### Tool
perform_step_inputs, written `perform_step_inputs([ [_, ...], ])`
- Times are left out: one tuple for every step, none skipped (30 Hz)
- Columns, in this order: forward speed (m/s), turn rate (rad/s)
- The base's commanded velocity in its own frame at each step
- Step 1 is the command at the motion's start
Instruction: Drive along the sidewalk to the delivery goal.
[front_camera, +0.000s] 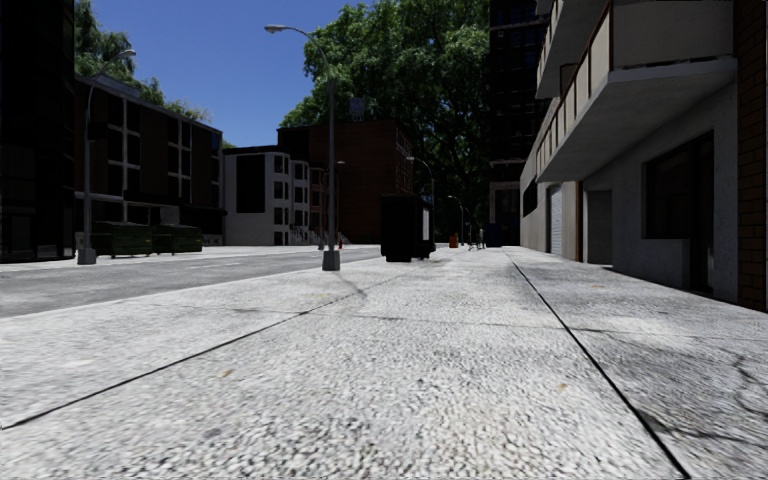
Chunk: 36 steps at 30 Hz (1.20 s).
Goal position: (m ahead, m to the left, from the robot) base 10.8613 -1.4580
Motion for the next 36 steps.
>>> perform_step_inputs([
  [2.00, 0.00],
  [2.00, 0.00],
  [2.00, 0.00],
  [2.00, 0.00],
  [2.00, 0.00],
  [2.00, 0.00],
  [2.00, 0.00],
  [2.00, 0.00],
  [2.00, 0.00],
  [2.00, 0.00],
  [2.00, 0.00],
  [2.00, 0.00],
  [2.00, 0.00],
  [2.00, 0.00],
  [2.00, 0.00],
  [2.00, 0.00],
  [2.00, 0.00],
  [2.00, 0.00],
  [2.00, 0.00],
  [2.00, 0.00],
  [2.00, 0.00],
  [2.00, -0.04],
  [2.00, -0.04],
  [2.00, -0.05],
  [2.00, -0.05],
  [2.00, -0.05],
  [2.00, -0.05],
  [2.00, 0.00],
  [2.00, 0.00],
  [2.00, 0.00],
  [2.00, 0.00],
  [2.00, 0.00],
  [2.00, 0.00],
  [2.00, 0.00],
  [2.00, 0.00],
  [2.00, 0.00],
])
